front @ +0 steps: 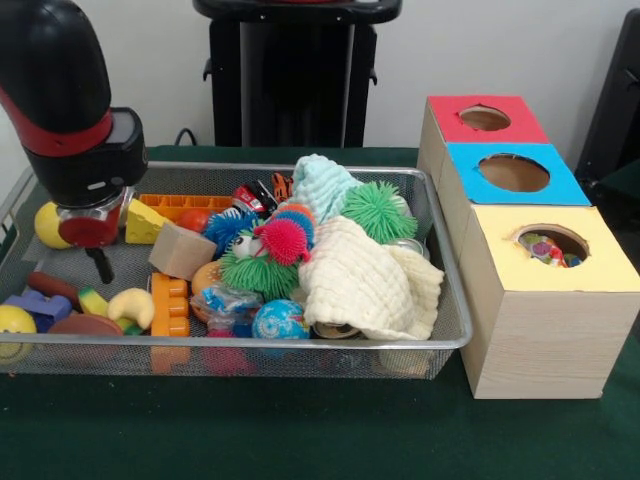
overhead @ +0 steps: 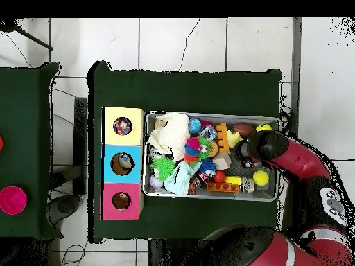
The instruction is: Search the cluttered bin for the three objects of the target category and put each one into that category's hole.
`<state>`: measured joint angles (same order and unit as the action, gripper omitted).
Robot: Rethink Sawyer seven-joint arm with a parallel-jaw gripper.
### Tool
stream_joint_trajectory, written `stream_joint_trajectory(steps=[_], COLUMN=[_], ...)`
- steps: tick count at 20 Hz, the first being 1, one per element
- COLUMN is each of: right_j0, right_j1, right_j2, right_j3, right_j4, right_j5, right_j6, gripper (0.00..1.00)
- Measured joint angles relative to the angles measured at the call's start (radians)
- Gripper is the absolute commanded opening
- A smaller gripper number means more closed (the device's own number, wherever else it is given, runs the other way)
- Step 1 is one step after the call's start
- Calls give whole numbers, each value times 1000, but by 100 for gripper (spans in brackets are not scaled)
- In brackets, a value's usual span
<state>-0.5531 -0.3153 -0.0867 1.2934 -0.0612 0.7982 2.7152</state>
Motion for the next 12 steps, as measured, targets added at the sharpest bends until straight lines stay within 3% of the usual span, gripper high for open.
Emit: stream_joint_trajectory(steps=[12], right_j0=[32], right_j1=[0], right_j2=[4], right_j3=[0], right_j4=[0], right_j5=[-5], right_j6=[0], gripper=[100])
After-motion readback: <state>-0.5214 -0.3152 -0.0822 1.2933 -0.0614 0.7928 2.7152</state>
